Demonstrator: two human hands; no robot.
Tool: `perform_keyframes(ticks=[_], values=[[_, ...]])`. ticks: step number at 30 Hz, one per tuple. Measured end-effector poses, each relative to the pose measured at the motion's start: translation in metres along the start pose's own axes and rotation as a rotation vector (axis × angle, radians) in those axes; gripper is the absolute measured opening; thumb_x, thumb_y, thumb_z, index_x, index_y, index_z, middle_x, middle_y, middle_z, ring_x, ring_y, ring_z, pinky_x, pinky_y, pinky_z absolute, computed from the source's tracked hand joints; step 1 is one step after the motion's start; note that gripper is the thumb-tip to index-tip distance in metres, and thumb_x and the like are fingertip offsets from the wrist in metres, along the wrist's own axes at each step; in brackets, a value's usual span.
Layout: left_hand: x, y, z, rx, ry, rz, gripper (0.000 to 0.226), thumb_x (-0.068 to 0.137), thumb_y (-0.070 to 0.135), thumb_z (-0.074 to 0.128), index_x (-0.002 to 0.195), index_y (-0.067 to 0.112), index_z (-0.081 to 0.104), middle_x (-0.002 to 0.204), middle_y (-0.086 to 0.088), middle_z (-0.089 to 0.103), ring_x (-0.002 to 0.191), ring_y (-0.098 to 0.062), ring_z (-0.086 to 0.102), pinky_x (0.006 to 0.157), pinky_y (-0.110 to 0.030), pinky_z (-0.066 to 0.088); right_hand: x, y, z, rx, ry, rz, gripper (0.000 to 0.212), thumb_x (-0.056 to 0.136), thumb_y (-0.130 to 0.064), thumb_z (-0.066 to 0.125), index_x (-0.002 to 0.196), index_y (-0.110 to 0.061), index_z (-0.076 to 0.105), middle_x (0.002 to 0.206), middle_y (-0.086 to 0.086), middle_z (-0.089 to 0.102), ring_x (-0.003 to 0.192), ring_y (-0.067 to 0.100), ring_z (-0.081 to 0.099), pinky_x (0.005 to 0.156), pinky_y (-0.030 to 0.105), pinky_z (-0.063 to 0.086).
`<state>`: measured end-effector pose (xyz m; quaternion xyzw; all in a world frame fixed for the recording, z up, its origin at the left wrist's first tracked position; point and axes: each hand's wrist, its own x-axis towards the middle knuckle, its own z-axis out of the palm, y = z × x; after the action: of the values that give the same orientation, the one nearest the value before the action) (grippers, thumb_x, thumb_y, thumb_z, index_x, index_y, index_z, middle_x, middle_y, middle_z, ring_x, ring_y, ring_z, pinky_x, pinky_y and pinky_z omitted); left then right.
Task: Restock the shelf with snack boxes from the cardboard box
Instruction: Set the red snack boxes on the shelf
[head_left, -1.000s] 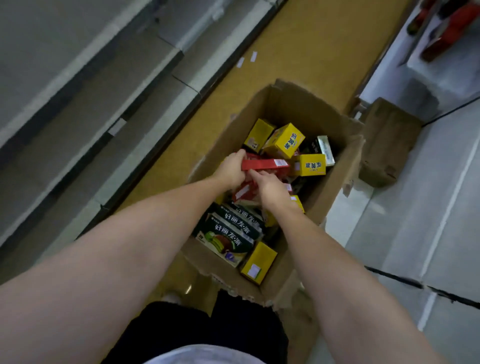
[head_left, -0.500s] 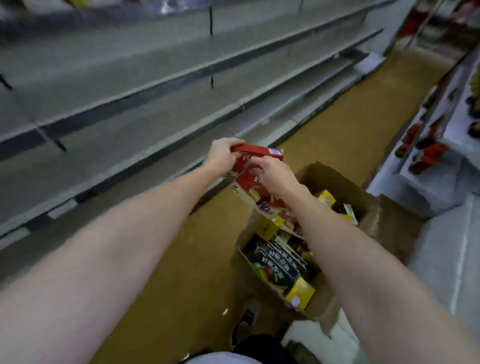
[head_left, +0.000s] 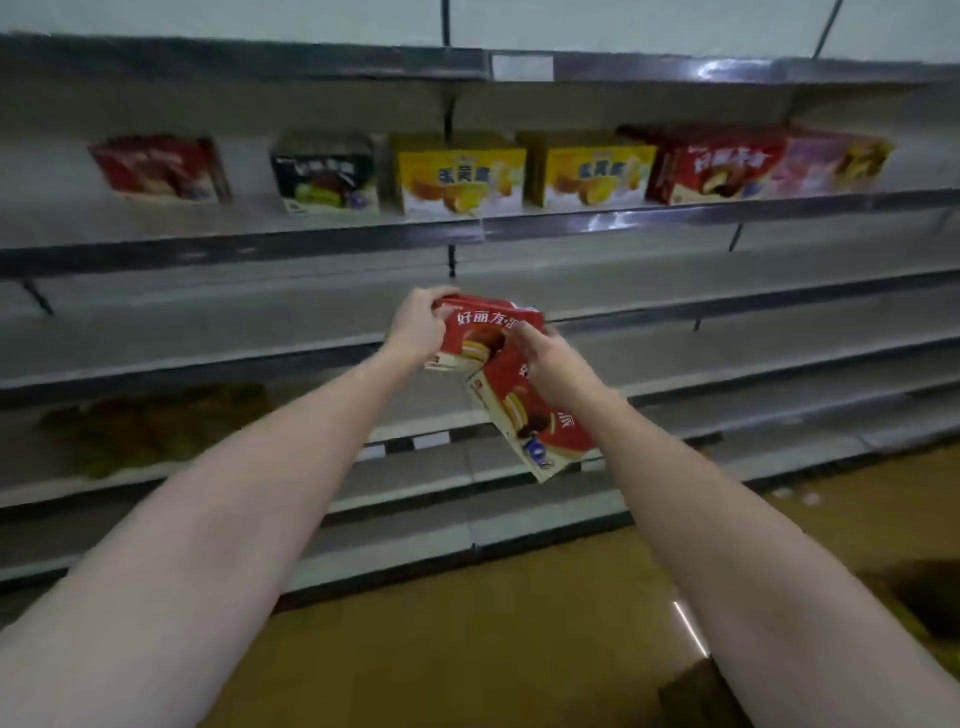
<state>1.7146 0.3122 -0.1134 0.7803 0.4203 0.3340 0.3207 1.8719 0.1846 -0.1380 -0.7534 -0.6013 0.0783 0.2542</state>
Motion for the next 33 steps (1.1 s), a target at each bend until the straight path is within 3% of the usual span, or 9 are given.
perform_keyframes(ticks=[3,9,14,17,20,22,24,28,33], values=[[0.002,-0.023,-0.06,-0.026,0.105,-0.022,0.03,0.098,0.011,0.055,0.125,0.017,0.068,0.122,-0.008,0.066,0.107,-0.021,0.063,0.097,-0.034,0.051,0.03,-0.051,0.009,-0.06,-0.007,-0.136,0.022,0.102,-0.023,0.043,0.121,-0.032,0.046,0.121,0.01,0.055,0.095,0.033,0.062,0.08,0.046,0.054],[-0.005,-0.066,-0.158,0.029,0.304,-0.085,0.028,0.098,0.018,0.056,0.123,0.025,0.067,0.12,-0.007,0.067,0.102,-0.024,0.066,0.088,-0.042,0.057,0.074,-0.134,0.02,-0.165,-0.031,-0.321,0.045,0.087,-0.016,0.06,0.124,-0.03,0.037,0.114,0.01,0.049,0.093,0.039,0.06,0.08,0.044,0.052],[-0.019,-0.099,-0.221,0.073,0.419,-0.156,0.024,0.098,0.022,0.054,0.117,0.032,0.065,0.119,-0.007,0.063,0.1,-0.024,0.065,0.085,-0.045,0.058,0.106,-0.193,0.04,-0.262,-0.028,-0.425,0.06,0.085,-0.012,0.064,0.129,-0.031,0.03,0.127,0.014,0.045,0.093,0.042,0.063,0.073,0.046,0.053],[-0.023,-0.102,-0.251,0.122,0.503,-0.152,0.025,0.101,0.017,0.05,0.121,0.022,0.063,0.119,-0.006,0.06,0.103,-0.024,0.062,0.085,-0.039,0.056,0.125,-0.222,0.049,-0.278,-0.038,-0.483,0.065,0.085,-0.013,0.068,0.135,-0.03,0.029,0.133,0.015,0.043,0.1,0.042,0.063,0.079,0.046,0.054],[-0.018,-0.11,-0.274,0.123,0.566,-0.163,0.023,0.104,0.02,0.046,0.123,0.019,0.059,0.118,-0.003,0.056,0.1,-0.018,0.06,0.07,-0.028,0.055,0.14,-0.247,0.056,-0.304,-0.03,-0.559,0.062,0.086,-0.018,0.069,0.134,-0.027,0.031,0.13,0.015,0.047,0.103,0.04,0.062,0.081,0.047,0.053],[-0.01,-0.117,-0.287,0.124,0.598,-0.172,0.019,0.104,0.022,0.045,0.118,0.021,0.058,0.121,-0.007,0.056,0.101,-0.02,0.061,0.071,-0.032,0.057,0.156,-0.26,0.06,-0.287,-0.027,-0.613,0.055,0.088,-0.021,0.066,0.131,-0.024,0.032,0.123,0.014,0.047,0.099,0.039,0.062,0.079,0.047,0.054],[0.001,-0.122,-0.297,0.141,0.62,-0.186,0.017,0.104,0.021,0.045,0.115,0.02,0.058,0.12,-0.01,0.056,0.102,-0.022,0.061,0.075,-0.037,0.057,0.173,-0.272,0.062,-0.255,-0.036,-0.672,0.041,0.097,-0.039,0.052,0.13,-0.022,0.035,0.123,0.014,0.046,0.1,0.037,0.06,0.081,0.05,0.054],[0.023,-0.13,-0.314,0.162,0.61,-0.214,0.015,0.104,0.02,0.045,0.113,0.02,0.057,0.12,-0.011,0.056,0.1,-0.024,0.062,0.077,-0.042,0.059,0.208,-0.292,0.064,-0.226,-0.041,-0.65,0.049,0.1,-0.054,0.042,0.138,-0.024,0.03,0.136,0.012,0.041,0.105,0.033,0.059,0.082,0.047,0.052],[0.065,-0.146,-0.343,0.212,0.602,-0.197,0.028,0.102,0.003,0.044,0.123,0.015,0.056,0.124,-0.008,0.052,0.101,-0.021,0.063,0.06,-0.02,0.055,0.26,-0.319,0.07,-0.283,0.005,-0.718,0.048,0.103,-0.048,0.038,0.145,-0.027,0.028,0.151,0.011,0.033,0.104,0.037,0.063,0.076,0.042,0.052]])
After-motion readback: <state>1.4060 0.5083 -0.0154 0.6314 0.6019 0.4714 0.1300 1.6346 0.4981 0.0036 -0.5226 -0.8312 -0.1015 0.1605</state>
